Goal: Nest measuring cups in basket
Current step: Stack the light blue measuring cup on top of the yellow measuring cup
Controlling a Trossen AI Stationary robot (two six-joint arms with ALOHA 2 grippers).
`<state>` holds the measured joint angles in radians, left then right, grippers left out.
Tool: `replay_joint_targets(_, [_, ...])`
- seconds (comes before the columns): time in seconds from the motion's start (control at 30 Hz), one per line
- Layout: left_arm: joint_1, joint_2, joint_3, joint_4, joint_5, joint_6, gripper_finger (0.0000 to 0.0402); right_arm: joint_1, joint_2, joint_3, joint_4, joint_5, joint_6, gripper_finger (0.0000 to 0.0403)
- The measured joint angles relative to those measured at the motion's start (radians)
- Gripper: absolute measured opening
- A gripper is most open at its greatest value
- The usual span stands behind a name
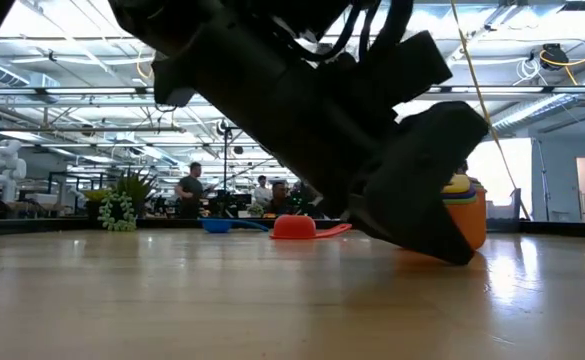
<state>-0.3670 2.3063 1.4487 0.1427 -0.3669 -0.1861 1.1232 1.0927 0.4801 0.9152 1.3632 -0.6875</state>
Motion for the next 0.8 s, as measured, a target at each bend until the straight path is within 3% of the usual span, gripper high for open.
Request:
replay_joint_targets(0.27, [0.036,0.007,-0.002,0.075,0.023,0.058,0.0069,0.010,0.039,0.000,-0.004,0.001,-0.008,0.0000])
replay_joint_targets(0.67, [0.112,0.007,-0.003,0.090,0.050,0.015,0.0069,0.005,0.039,0.000,0.001,0.004,-0.028,0.0000])
replay_joint_targets(0.8, [0.108,0.007,-0.003,0.092,0.049,0.000,0.0069,0.005,0.039,0.000,-0.008,0.068,0.021,0.0000])
